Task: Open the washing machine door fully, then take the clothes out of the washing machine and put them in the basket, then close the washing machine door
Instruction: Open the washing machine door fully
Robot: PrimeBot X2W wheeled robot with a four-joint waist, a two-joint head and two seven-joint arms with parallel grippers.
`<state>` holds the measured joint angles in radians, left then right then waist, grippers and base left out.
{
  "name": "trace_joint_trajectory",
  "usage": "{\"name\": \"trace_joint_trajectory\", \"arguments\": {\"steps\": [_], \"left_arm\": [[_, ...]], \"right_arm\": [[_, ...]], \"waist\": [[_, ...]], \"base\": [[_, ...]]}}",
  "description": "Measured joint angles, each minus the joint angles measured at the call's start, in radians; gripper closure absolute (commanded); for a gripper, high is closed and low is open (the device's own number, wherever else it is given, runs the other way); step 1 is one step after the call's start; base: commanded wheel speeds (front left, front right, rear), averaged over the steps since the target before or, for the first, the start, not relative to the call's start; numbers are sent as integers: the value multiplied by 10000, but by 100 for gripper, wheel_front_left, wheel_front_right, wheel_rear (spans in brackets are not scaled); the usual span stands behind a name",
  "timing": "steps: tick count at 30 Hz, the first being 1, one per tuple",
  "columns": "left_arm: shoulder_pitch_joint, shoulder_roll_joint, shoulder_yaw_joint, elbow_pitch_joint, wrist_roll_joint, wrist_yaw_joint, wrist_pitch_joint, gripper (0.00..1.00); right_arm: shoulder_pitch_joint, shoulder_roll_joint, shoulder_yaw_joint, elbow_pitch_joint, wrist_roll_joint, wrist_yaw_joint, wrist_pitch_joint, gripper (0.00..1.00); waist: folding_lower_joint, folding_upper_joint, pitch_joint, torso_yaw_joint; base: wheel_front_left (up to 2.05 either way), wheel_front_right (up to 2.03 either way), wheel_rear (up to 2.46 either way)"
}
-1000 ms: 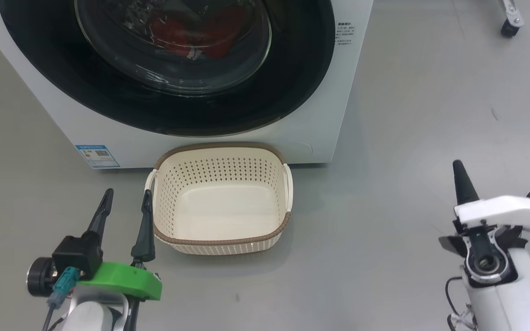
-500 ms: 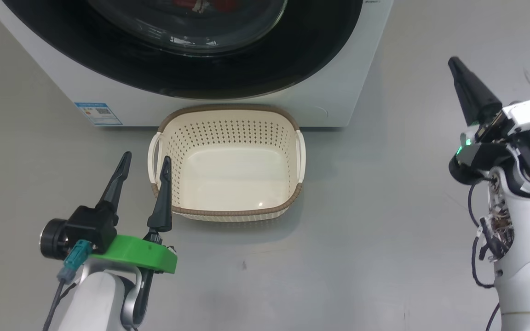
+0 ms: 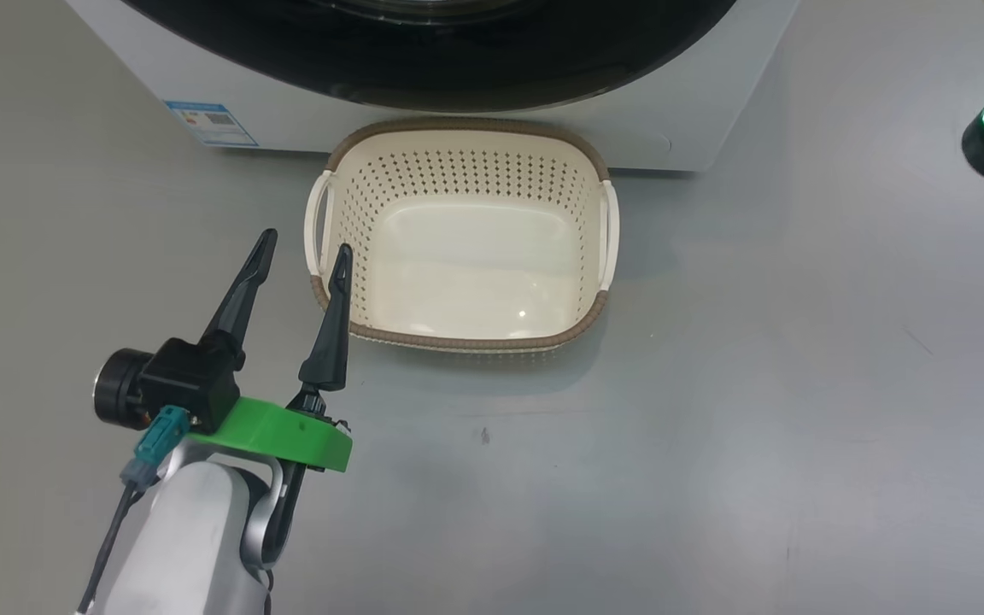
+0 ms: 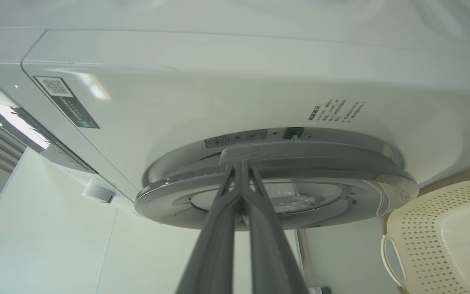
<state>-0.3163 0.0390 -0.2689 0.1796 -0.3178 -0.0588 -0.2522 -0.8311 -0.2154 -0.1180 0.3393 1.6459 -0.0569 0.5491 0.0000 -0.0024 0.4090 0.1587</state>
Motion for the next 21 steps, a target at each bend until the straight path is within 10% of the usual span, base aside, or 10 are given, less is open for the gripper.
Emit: {"name": "trace_joint_trajectory", "arguments": {"steps": [21], "left_arm": [[-687,-63,-859,-119,-351,6,0,0]], "right_arm": [[-2354,-1047,802,512,-249,-531,1379,100]], "waist": [[0,0,1340,1224]], "base": [[0,0,0]]}}
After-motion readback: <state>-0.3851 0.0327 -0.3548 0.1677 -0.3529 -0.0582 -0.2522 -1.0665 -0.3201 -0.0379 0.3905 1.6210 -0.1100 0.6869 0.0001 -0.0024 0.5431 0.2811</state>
